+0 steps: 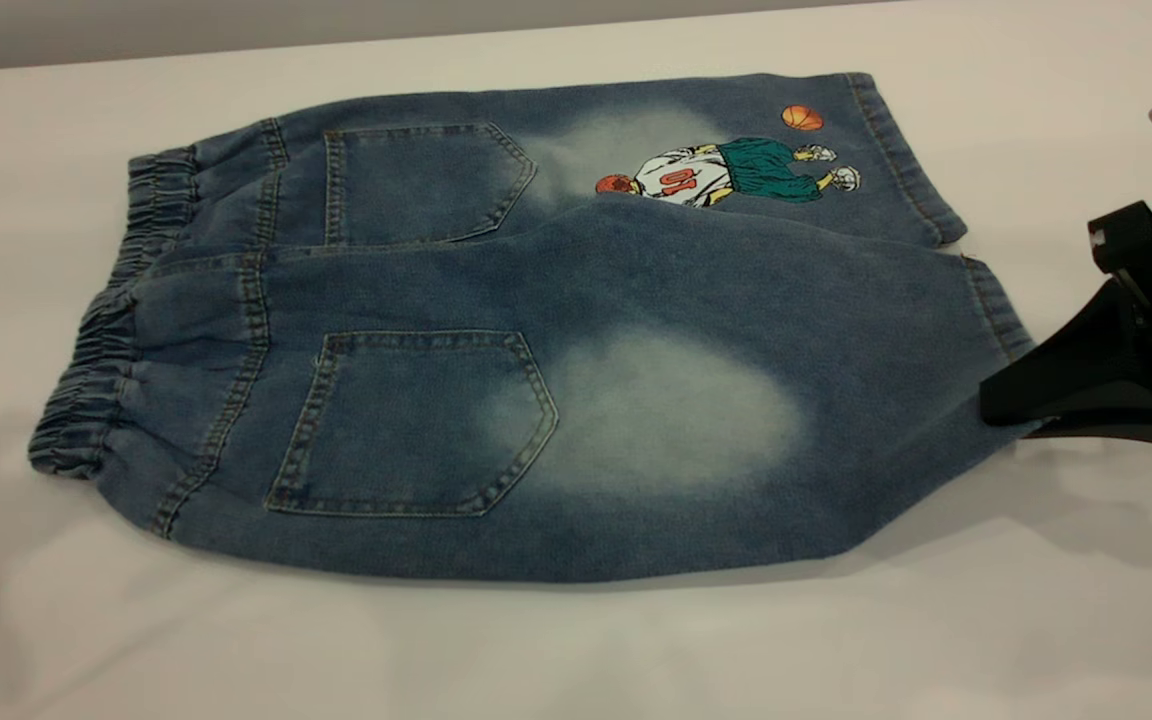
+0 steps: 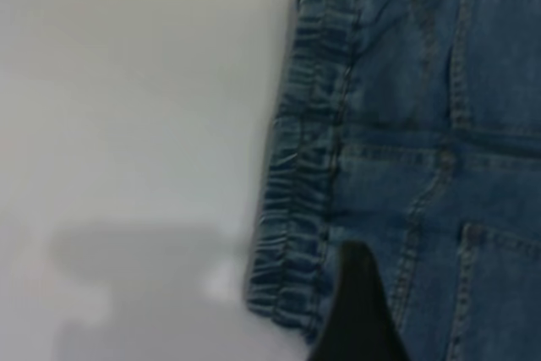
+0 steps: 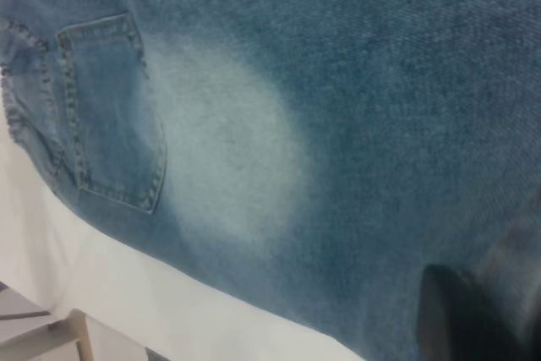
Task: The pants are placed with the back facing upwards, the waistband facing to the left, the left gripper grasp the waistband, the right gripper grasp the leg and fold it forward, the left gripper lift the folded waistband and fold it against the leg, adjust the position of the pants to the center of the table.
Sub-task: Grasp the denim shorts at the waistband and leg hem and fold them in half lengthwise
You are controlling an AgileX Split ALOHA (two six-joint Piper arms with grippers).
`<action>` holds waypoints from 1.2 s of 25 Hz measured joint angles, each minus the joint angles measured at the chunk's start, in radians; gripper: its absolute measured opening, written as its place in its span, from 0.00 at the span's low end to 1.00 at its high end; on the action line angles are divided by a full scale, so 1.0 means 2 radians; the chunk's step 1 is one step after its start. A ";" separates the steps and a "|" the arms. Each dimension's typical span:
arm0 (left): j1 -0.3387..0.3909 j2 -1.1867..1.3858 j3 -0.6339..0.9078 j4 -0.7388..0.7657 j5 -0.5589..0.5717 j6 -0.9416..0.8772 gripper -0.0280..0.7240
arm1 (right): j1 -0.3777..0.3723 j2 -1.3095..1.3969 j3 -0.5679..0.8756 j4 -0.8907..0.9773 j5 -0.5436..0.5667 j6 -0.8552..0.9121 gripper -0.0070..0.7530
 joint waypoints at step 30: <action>-0.010 0.312 0.005 0.008 -0.121 0.085 0.65 | 0.000 0.000 0.000 -0.006 0.006 0.000 0.03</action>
